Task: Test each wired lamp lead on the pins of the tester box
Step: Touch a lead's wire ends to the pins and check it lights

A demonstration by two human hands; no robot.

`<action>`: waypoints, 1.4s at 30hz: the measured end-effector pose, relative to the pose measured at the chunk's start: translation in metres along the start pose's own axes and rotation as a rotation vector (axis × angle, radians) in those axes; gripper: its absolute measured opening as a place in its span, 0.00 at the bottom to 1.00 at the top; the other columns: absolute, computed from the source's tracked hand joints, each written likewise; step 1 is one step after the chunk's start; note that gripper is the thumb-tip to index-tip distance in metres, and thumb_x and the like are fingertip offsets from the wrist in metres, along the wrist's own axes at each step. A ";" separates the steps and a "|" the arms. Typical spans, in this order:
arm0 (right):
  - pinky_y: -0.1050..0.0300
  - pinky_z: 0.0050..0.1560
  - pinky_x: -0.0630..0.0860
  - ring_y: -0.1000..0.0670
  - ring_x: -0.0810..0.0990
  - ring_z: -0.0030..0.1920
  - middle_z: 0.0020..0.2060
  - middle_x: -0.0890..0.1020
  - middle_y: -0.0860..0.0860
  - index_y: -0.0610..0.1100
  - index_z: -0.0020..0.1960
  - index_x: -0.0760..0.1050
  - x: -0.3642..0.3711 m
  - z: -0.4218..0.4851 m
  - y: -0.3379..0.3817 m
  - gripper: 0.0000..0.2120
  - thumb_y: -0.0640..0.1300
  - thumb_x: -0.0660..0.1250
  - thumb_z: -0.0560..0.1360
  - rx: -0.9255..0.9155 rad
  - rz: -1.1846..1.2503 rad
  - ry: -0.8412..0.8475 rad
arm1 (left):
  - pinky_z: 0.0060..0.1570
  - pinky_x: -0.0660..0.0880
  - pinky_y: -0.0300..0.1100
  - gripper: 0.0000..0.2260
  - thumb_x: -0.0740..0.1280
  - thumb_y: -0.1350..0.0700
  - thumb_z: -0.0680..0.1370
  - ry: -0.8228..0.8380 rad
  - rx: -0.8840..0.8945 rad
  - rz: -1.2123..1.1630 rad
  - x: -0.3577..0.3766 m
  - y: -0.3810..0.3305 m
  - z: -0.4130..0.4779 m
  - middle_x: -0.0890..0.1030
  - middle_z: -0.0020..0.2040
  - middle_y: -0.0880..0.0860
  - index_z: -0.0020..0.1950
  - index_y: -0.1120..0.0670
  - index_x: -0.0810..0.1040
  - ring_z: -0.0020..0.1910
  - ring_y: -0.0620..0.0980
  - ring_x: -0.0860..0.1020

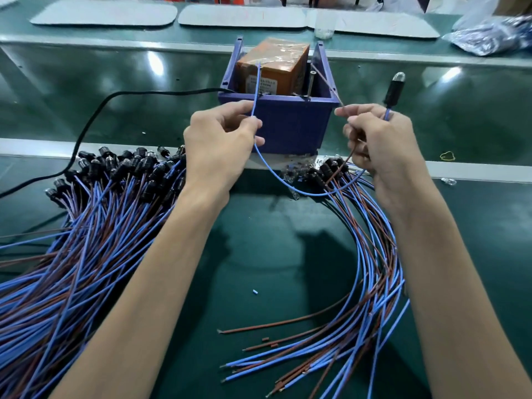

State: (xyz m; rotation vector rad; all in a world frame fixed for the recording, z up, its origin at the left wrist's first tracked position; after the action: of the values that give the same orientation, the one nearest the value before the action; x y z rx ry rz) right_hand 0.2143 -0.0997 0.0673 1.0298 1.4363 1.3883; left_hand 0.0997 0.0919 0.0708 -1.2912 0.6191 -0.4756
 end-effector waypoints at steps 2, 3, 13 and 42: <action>0.67 0.21 0.55 0.58 0.62 0.23 0.29 0.70 0.52 0.47 0.42 0.77 0.000 0.001 -0.002 0.14 0.33 0.56 0.76 0.005 -0.029 0.005 | 0.49 0.79 0.40 0.09 0.67 0.63 0.75 -0.015 -0.015 -0.013 -0.002 0.001 0.001 0.83 0.37 0.46 0.51 0.51 0.82 0.31 0.42 0.82; 0.68 0.21 0.56 0.58 0.62 0.23 0.29 0.70 0.52 0.47 0.43 0.77 0.000 0.002 -0.003 0.14 0.33 0.56 0.76 0.006 -0.033 0.007 | 0.51 0.79 0.41 0.10 0.66 0.62 0.75 -0.024 -0.020 -0.016 -0.004 0.002 0.001 0.83 0.37 0.46 0.52 0.51 0.82 0.32 0.42 0.82; 0.68 0.22 0.57 0.59 0.61 0.22 0.26 0.68 0.53 0.49 0.54 0.76 -0.001 0.001 -0.007 0.15 0.34 0.55 0.79 0.028 -0.011 -0.004 | 0.51 0.80 0.44 0.08 0.70 0.63 0.74 -0.036 -0.086 -0.036 -0.009 0.014 0.003 0.84 0.38 0.51 0.52 0.56 0.81 0.34 0.46 0.83; 0.69 0.20 0.55 0.57 0.60 0.23 0.26 0.71 0.53 0.48 0.50 0.77 0.016 0.000 -0.012 0.15 0.33 0.55 0.79 0.047 0.148 0.099 | 0.34 0.70 0.27 0.09 0.66 0.62 0.77 -0.010 -0.105 -0.045 0.001 0.028 0.008 0.84 0.41 0.46 0.53 0.53 0.83 0.29 0.37 0.77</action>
State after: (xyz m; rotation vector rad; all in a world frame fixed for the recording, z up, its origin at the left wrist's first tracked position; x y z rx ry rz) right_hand 0.2098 -0.0845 0.0547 1.1306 1.4959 1.5369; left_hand 0.1050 0.1037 0.0442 -1.4087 0.6143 -0.4777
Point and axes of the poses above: each hand's wrist, its own z-axis towards the middle knuckle, its own x-axis out of the palm, y = z × x, the point moved 9 cm from there along z, towards the middle knuckle
